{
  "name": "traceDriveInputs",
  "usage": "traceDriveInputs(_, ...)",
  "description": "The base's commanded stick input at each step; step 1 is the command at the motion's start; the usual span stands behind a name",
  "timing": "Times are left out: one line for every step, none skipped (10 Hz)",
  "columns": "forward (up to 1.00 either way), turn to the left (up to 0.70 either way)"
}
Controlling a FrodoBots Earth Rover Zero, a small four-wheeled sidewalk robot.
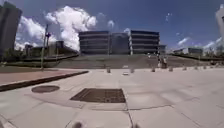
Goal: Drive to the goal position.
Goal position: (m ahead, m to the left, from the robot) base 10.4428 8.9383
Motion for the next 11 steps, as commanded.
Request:
traceDriveInputs(0.7,0.22)
traceDriveInputs(0.7,0.28)
traceDriveInputs(0.7,0.05)
traceDriveInputs(0.7,0.03)
traceDriveInputs(0.7,0.03)
traceDriveInputs(0.7,0.02)
traceDriveInputs(0.7,0.02)
traceDriveInputs(0.7,0.02)
traceDriveInputs(0.7,0.02)
traceDriveInputs(0.7,0.02)
traceDriveInputs(0.7,0.02)
